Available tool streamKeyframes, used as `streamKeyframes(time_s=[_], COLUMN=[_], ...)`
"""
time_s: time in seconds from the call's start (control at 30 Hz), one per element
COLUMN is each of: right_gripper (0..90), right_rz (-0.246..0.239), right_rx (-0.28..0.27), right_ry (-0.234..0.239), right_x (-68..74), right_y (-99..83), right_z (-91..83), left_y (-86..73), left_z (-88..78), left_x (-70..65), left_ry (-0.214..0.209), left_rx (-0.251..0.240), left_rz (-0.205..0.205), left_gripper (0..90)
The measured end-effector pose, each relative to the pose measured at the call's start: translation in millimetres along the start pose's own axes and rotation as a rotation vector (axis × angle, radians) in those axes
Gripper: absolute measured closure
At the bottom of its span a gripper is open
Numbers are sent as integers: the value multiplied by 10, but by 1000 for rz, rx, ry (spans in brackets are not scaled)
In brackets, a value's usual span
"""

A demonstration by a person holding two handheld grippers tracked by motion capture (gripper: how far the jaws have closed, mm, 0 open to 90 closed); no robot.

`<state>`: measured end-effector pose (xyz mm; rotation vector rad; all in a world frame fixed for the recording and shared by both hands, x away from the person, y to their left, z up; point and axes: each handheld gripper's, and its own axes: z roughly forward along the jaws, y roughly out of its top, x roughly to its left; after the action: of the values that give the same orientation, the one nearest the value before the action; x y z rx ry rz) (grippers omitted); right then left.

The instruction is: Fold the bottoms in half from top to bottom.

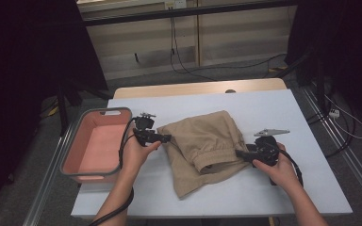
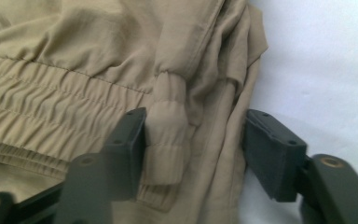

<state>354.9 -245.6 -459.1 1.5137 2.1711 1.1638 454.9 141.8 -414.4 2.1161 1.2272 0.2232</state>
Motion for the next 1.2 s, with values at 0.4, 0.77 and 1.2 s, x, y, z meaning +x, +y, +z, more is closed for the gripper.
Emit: streamKeyframes(time_s=[0.4,0.77,1.2], right_gripper=[740,747,394], right_rz=[-31,-81,-139], right_rx=[19,44,-55], right_ry=[20,71,-34], right_x=[144,478,457], right_y=[10,-129,-119], right_z=[-82,-256,-356], left_y=[-33,-56,-60], left_z=[-90,-124,-88], left_x=[-68,-86,-113], left_ry=[-18,-26,-29], left_rx=[-23,-33,-22], left_rz=[9,7,15], left_gripper=[210,204,194])
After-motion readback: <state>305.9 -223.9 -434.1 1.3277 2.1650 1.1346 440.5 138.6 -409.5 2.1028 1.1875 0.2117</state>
